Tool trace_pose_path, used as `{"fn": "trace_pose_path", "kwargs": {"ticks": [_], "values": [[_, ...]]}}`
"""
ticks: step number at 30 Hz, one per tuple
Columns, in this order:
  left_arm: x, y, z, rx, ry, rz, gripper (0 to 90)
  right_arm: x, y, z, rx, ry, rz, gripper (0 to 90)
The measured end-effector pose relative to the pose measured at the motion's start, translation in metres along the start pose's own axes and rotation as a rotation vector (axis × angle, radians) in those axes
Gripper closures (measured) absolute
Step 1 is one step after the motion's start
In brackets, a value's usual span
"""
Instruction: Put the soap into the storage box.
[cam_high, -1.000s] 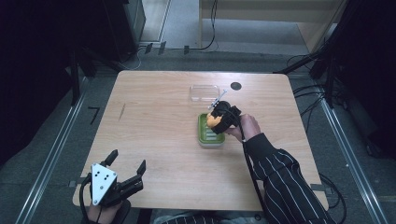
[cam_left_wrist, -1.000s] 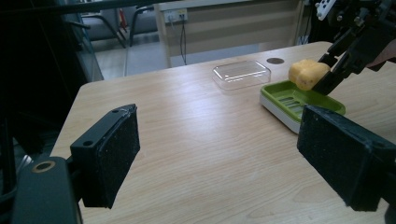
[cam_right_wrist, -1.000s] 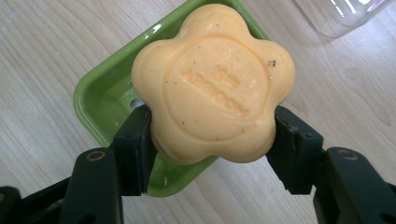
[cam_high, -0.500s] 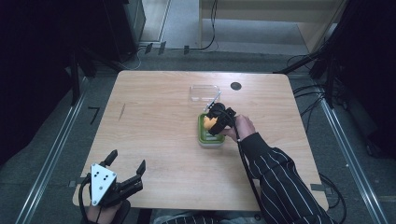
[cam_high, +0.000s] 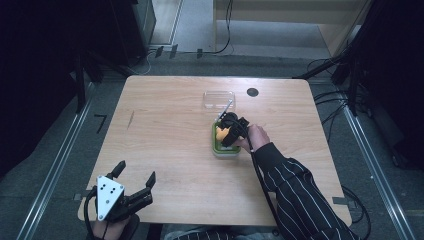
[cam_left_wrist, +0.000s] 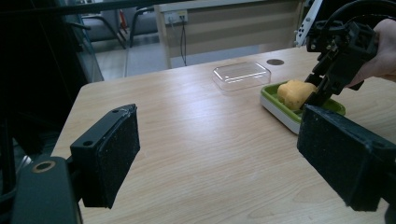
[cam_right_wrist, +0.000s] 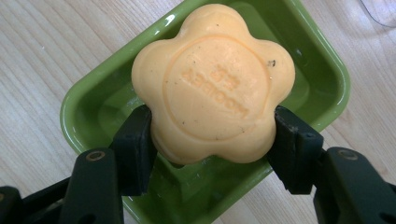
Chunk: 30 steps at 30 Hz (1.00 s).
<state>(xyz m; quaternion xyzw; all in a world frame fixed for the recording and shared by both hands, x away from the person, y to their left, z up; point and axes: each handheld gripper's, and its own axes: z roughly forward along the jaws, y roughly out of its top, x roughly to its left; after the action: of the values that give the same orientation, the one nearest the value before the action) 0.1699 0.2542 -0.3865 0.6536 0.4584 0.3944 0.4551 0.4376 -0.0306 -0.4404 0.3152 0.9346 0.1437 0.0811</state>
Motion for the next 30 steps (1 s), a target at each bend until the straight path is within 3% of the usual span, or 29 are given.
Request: {"fn": "trace_pose_path", "kwargs": {"ticks": [21,30], "values": [[0.0001,0.0,-0.0002,0.0,-0.001,0.001,13.7,0.0046,0.0016,0.0088,0.023,-0.029,0.031,39.9],[-0.0001,0.0001,-0.0003,-0.003,0.0,0.0,13.7,0.0039,0.0011,0.0098,0.029,-0.018,0.028,36.2]]}}
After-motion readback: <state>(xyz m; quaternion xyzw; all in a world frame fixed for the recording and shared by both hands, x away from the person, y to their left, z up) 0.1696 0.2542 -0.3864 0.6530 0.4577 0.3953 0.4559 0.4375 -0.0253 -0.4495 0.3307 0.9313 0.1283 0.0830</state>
